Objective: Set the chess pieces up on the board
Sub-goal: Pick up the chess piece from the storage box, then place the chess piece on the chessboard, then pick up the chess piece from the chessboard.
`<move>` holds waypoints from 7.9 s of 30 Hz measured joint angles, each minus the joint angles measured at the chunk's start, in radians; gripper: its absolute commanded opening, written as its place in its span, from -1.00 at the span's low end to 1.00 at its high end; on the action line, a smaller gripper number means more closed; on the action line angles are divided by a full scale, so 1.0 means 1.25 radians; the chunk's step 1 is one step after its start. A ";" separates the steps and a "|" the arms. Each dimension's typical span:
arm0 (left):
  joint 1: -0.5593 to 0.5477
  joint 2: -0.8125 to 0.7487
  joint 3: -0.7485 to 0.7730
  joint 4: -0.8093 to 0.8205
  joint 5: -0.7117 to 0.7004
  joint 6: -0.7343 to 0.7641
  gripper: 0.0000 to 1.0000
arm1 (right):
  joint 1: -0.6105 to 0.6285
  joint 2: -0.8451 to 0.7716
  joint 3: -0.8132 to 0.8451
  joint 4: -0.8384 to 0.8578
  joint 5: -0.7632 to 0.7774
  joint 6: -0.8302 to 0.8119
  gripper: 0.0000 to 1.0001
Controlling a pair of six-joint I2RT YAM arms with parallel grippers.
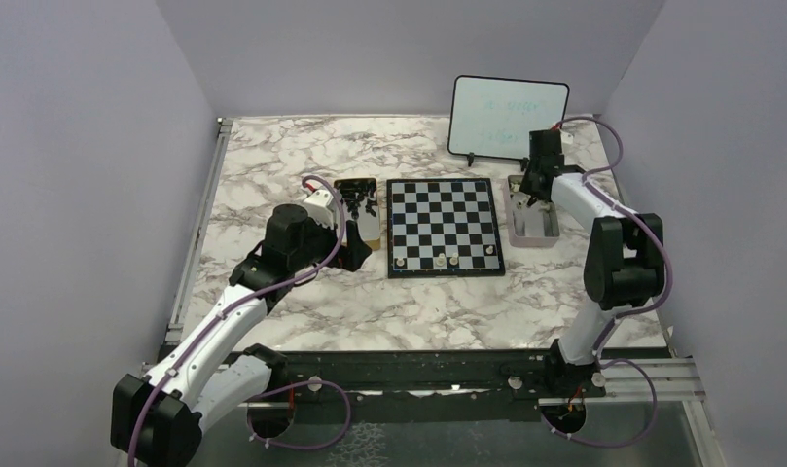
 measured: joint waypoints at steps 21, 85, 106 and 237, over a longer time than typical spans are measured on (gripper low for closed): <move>-0.010 -0.022 -0.003 0.010 0.003 -0.007 0.98 | -0.015 0.092 -0.001 0.030 -0.049 0.229 -0.35; -0.017 0.117 0.126 -0.008 0.137 -0.220 0.17 | 0.264 -0.337 -0.298 0.255 -0.410 -0.218 -0.60; -0.017 0.258 0.215 0.152 0.319 -0.461 0.04 | 0.451 -0.533 -0.466 0.513 -0.625 -0.355 -0.59; -0.051 -0.055 0.063 -0.016 -0.206 0.006 0.98 | 0.488 -0.129 -0.227 0.167 -0.153 0.014 -0.12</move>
